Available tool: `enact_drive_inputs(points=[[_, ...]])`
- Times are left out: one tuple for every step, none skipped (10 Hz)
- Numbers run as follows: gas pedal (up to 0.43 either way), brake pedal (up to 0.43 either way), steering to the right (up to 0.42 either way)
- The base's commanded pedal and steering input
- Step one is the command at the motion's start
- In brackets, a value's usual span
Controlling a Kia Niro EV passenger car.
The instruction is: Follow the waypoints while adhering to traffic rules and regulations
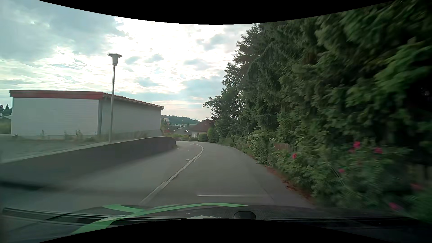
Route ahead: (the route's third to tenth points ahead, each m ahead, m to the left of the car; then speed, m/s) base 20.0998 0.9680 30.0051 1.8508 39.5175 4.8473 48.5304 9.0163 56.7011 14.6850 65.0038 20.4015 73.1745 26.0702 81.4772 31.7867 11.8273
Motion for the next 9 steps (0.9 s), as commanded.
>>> enact_drive_inputs(points=[[0.087, 0.000, -0.004], [0.087, 0.000, -0.006], [0.039, 0.000, -0.013], [0.000, 0.000, -0.019], [0.000, 0.000, -0.023], [0.000, 0.000, -0.025], [0.000, 0.000, -0.025], [0.000, 0.000, -0.028], [0.000, 0.000, -0.031]])
